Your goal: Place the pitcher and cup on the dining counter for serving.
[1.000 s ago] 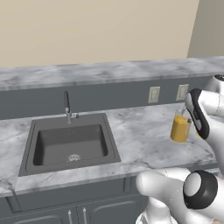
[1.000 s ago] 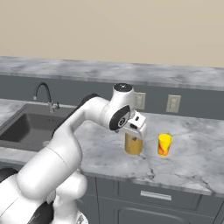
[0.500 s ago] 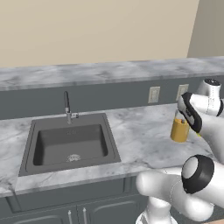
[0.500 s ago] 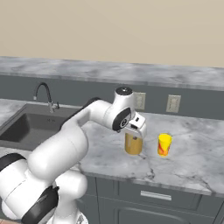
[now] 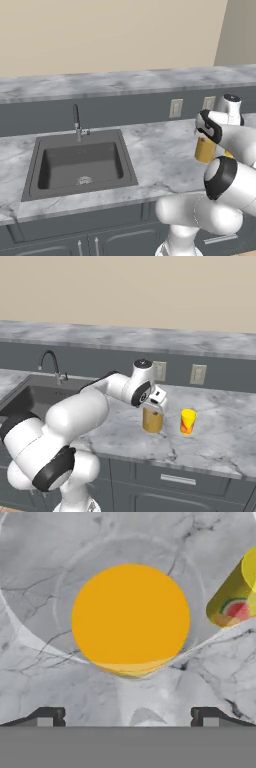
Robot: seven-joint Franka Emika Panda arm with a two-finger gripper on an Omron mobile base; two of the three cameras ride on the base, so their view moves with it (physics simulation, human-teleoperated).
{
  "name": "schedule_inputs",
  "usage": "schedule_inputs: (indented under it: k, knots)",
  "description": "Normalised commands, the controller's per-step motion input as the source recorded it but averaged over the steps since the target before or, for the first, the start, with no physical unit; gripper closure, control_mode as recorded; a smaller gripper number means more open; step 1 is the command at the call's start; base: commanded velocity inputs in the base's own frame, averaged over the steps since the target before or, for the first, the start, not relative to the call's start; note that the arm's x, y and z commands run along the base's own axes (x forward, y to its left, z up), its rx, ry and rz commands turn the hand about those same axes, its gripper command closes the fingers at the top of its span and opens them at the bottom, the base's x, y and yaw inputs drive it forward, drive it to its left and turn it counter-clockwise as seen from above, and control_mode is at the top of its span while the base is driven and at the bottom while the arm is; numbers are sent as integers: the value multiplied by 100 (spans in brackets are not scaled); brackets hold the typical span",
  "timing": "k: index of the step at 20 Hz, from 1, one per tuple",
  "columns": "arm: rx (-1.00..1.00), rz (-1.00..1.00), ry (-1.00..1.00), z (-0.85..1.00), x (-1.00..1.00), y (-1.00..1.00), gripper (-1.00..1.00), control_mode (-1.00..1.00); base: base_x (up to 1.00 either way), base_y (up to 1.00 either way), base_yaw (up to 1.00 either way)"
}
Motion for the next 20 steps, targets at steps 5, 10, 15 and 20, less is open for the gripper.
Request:
schedule_inputs:
  k: [5,10,15,20]
  knots:
    - [-5,0,0,-33,25,-13,100,-100,0,0,0]
    - [-5,0,-1,-22,23,-13,100,-100,0,0,0]
    - [-1,0,-1,-2,4,5,100,-100,0,0,0]
    - [-8,0,-24,22,-4,58,100,-100,0,0,0]
